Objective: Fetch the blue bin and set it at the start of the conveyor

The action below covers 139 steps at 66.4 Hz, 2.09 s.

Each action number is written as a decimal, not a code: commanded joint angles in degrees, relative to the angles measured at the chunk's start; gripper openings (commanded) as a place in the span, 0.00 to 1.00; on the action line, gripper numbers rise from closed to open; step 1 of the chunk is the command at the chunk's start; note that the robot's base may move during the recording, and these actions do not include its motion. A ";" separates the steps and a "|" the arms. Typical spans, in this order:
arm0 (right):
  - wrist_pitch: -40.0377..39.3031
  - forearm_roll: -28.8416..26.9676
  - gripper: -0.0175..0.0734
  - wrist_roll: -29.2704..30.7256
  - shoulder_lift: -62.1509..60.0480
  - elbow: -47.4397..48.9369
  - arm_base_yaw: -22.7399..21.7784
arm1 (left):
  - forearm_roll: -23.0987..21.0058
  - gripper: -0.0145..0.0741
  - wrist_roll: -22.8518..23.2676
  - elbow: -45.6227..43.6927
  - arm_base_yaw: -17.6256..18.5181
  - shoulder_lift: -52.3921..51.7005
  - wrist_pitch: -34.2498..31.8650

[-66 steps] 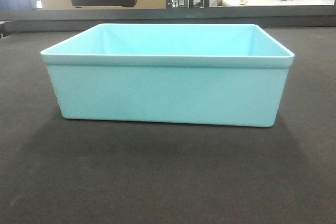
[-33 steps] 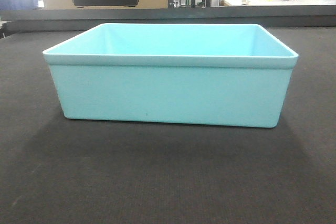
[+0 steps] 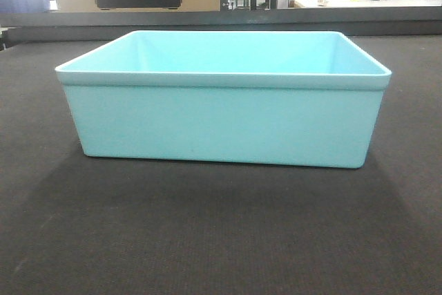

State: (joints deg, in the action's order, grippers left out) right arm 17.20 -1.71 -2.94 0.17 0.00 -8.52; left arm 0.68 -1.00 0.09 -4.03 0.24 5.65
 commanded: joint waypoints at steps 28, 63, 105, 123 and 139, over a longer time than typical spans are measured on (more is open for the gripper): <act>-1.55 -0.38 0.01 0.42 -0.17 0.00 -0.37 | -0.24 0.04 -0.27 -0.09 0.30 -0.24 -1.10; -1.55 -0.38 0.01 0.42 -0.17 0.00 -0.37 | -0.24 0.04 -0.27 -0.09 0.30 -0.24 -1.10; -15.64 -0.35 0.01 2.94 -0.17 0.00 -0.37 | -0.24 0.04 -0.27 -0.09 0.30 -0.24 -1.10; -15.64 -0.35 0.01 2.94 -0.17 0.00 -0.37 | -0.24 0.04 -0.27 -0.09 0.30 -0.24 -1.10; -15.64 -0.35 0.01 2.94 -0.17 0.00 -0.37 | -0.24 0.04 -0.27 -0.09 0.30 -0.24 -1.10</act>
State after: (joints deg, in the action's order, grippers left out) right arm 3.06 -2.05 -0.50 0.17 -0.25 -8.52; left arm 0.68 -1.00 0.09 -4.03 0.24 5.65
